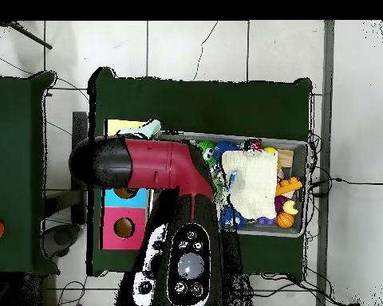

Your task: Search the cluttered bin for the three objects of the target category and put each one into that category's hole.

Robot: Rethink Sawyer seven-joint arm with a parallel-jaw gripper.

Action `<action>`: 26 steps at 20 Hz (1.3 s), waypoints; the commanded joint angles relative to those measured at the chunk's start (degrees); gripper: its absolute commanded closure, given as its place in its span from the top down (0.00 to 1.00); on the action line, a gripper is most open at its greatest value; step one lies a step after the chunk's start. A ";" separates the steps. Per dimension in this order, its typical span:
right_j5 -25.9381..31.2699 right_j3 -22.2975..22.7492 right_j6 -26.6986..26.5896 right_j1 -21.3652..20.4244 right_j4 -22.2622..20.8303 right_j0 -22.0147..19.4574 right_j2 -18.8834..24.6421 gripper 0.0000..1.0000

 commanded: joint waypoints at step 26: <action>4.68 -5.19 19.66 6.13 3.92 6.23 -4.73 0.00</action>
